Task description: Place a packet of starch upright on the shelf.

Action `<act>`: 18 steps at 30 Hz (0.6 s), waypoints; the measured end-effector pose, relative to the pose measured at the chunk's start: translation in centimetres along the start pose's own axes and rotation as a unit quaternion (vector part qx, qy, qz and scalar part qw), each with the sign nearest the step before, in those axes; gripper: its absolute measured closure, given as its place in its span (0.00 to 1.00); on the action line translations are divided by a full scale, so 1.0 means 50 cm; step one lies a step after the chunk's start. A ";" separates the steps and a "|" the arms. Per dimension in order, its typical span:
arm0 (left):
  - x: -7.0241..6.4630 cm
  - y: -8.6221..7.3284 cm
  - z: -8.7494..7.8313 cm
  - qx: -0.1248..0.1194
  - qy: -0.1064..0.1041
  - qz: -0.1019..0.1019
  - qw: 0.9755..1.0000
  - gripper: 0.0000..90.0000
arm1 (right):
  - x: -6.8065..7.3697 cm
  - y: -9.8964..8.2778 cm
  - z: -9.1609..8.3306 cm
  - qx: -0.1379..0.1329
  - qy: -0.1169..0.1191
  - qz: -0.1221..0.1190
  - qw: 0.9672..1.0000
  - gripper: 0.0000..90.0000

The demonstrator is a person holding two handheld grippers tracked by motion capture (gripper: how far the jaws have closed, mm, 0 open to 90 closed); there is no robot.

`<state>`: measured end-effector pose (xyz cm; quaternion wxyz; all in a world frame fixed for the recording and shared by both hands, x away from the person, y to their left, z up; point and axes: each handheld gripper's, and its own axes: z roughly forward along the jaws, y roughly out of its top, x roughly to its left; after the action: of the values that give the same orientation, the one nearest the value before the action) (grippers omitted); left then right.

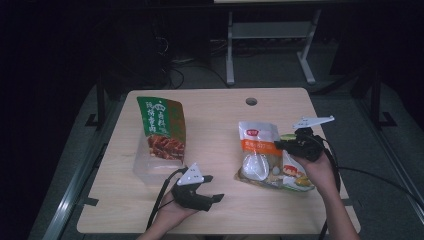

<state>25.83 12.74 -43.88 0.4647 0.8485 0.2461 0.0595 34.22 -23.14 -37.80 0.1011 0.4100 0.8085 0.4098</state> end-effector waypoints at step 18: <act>0.020 0.074 0.086 0.003 -0.005 -0.025 1.000 0.35 | 0.053 -0.015 -0.011 -0.044 0.048 -0.031 0.997 1.00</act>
<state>29.45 8.32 -43.40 0.4651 0.8437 0.2646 0.0429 31.80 -21.71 -37.54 0.0932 0.3598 0.8059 0.4608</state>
